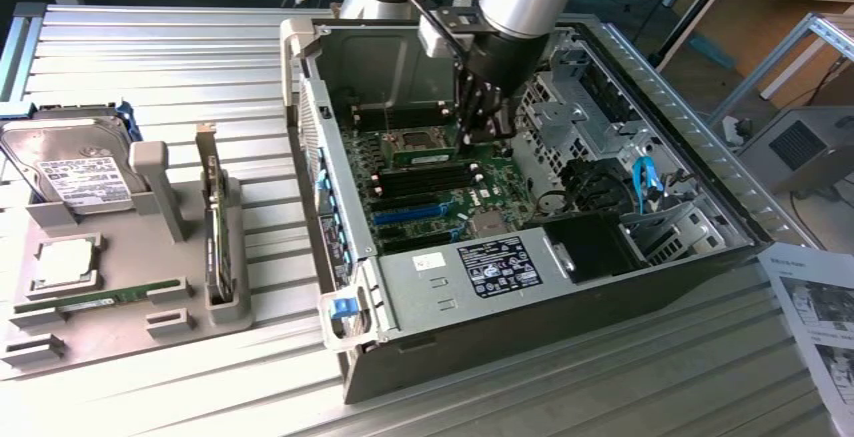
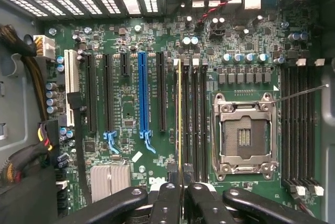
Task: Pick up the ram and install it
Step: 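Insert the ram into the slot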
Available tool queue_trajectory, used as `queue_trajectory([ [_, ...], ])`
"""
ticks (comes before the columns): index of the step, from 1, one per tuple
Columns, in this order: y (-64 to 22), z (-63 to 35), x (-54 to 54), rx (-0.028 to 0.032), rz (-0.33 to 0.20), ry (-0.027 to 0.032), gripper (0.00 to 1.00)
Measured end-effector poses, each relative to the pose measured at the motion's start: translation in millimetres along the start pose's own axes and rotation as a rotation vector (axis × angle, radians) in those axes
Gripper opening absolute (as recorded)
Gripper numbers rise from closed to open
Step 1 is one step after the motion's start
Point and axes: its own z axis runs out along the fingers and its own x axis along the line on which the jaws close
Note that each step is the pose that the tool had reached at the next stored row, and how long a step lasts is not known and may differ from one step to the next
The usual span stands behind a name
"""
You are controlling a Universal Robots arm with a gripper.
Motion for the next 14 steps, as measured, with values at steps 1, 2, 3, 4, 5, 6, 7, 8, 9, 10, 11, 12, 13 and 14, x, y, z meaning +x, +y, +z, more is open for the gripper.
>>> queue_trajectory([
  [1,0.0,2.1,0.0,0.0000,0.000,0.0000,0.12],
  [2,0.0,3.9,0.0,0.0000,0.000,0.0000,0.12],
  [3,0.0,5.3,0.0,0.0000,0.000,0.0000,0.12],
  [4,0.0,6.8,-0.1,0.0000,0.000,0.0000,0.12],
  [5,0.0,8.4,-0.1,0.0000,0.000,0.0001,0.12],
  [6,0.0,11.5,-0.1,0.0000,0.000,-0.0001,0.12],
  [7,0.1,14.0,-0.2,0.0000,0.000,-0.0001,0.12],
  [8,0.1,16.2,-0.2,0.0000,0.000,0.0001,0.12],
  [9,0.1,18.2,-0.2,0.0000,0.000,0.0001,0.12],
  [10,0.2,21.1,-0.2,0.0000,0.000,0.0000,0.12],
  [11,0.2,22.4,-0.2,0.0000,0.000,0.0000,0.12],
  [12,0.3,23.5,-0.2,0.0000,0.000,0.0000,0.12],
  [13,0.3,24.2,-0.2,0.0000,0.000,0.0000,0.12],
  [14,0.3,24.4,-0.2,-0.0001,0.000,0.0002,0.12],
])
